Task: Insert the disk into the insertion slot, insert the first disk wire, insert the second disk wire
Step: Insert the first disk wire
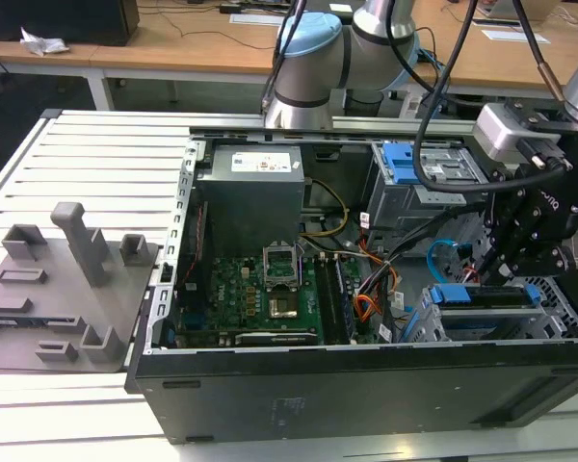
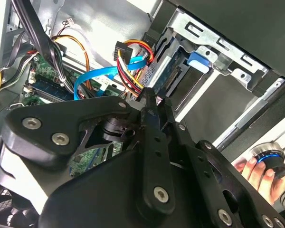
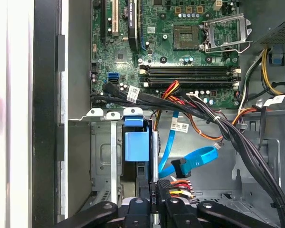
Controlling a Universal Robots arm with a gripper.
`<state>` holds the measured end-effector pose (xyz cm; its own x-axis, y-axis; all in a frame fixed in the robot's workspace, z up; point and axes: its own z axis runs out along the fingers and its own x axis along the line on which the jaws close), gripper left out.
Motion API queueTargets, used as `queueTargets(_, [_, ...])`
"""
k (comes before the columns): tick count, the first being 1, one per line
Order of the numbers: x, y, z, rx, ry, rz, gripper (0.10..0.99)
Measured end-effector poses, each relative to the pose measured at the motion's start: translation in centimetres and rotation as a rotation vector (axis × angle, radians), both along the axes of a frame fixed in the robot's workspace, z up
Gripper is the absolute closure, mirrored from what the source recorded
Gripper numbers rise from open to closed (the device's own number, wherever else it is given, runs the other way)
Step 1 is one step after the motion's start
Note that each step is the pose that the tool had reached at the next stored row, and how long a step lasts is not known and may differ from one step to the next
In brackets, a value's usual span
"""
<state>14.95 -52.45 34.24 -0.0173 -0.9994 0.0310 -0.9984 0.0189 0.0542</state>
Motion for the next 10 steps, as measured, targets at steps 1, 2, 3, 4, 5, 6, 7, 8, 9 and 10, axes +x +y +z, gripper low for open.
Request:
queueTargets(1, [0.02,0.0,-0.05,0.0,0.0,0.0,0.902])
queueTargets(2, [0.08,0.0,-0.09,0.0,0.0,0.0,0.902])
queueTargets(3, [0.2,0.0,-0.13,0.0,0.0001,0.0,0.902])
queueTargets(4, [0.37,0.0,-0.13,0.0,0.0001,0.0,0.902])
queueTargets(5, [0.44,0.0,-0.13,0.0,0.0001,0.0,0.902])
queueTargets(6, [0.5,0.01,-0.13,0.0,0.0001,0.0,0.902])
queueTargets(7, [0.52,-0.05,-0.13,0.0,0.0001,0.0,0.902])
queueTargets(8, [0.58,-0.11,-0.13,0.0,0.0001,0.0,0.902])
queueTargets(9, [0.69,-0.19,-0.13,0.0,0.0001,0.0,0.902])
queueTargets(10, [0.83,-0.25,-0.13,0.0,0.0001,0.0,0.902])
